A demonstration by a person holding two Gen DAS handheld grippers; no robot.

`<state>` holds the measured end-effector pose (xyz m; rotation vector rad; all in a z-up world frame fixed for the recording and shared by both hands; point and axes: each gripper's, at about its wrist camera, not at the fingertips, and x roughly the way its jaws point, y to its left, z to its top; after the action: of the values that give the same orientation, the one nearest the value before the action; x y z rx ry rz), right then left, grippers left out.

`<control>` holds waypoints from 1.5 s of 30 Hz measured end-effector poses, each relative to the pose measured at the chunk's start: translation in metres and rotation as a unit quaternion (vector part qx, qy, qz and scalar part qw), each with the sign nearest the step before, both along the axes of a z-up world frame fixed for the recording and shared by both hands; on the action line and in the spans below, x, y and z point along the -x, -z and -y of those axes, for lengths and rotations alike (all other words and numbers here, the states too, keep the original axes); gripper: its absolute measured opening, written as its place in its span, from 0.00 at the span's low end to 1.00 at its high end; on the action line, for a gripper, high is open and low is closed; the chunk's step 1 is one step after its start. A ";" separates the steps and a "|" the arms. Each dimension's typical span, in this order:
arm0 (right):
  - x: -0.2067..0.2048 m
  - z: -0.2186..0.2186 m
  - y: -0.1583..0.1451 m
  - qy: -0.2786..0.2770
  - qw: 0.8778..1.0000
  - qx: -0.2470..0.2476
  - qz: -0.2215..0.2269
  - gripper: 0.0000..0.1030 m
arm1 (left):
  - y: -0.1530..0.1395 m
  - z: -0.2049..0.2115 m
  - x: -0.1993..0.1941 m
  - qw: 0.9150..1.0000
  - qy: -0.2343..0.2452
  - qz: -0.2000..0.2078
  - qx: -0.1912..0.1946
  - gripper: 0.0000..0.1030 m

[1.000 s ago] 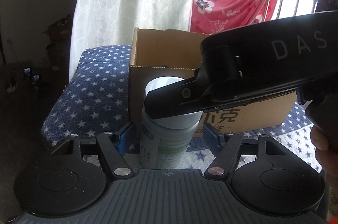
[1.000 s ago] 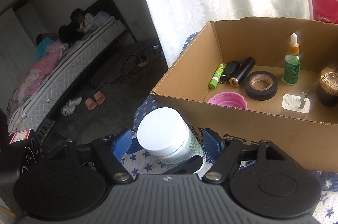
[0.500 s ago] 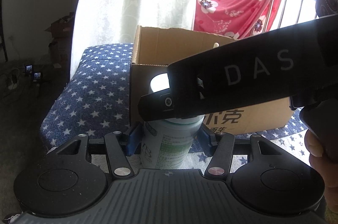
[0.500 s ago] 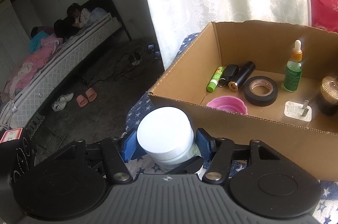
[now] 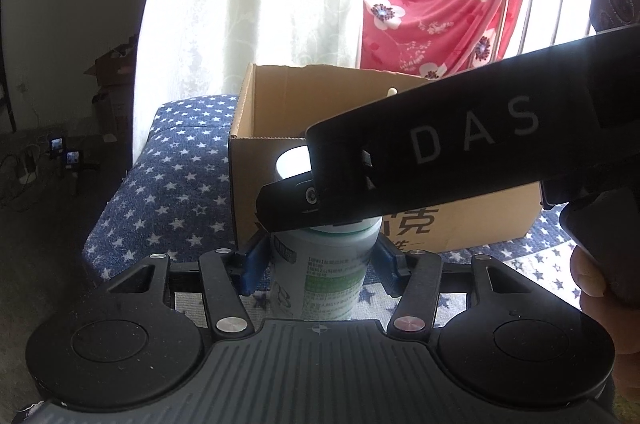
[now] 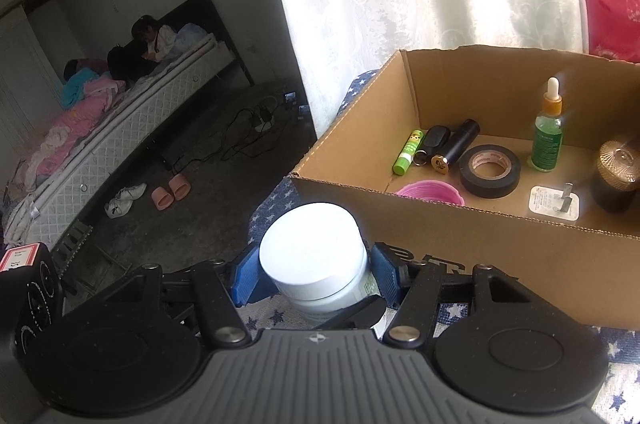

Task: Organize rigid objects
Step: 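Lift the pill bottle with the right gripper and lower it into the box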

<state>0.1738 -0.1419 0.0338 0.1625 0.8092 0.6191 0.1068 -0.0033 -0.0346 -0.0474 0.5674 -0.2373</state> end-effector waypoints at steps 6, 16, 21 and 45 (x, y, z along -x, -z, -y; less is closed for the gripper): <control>0.011 0.006 -0.008 0.001 1.000 -0.009 0.011 0.61 | -0.008 0.004 0.009 1.000 0.002 0.011 -0.003 0.53; 0.032 0.021 -0.034 0.002 0.998 -0.024 0.050 0.61 | -0.030 0.015 0.024 0.999 0.007 0.046 -0.014 0.53; 0.035 0.038 -0.067 0.014 0.996 -0.032 0.088 0.61 | -0.059 0.027 0.019 0.996 0.027 0.081 -0.021 0.53; -0.070 0.179 -0.044 0.135 0.989 -0.030 0.056 0.61 | -0.058 0.144 -0.127 0.983 0.179 -0.032 0.033 0.53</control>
<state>0.2443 -0.3207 0.0781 0.2850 0.6463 0.3921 0.2335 -0.1476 0.0233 -0.0164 0.6300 -0.6061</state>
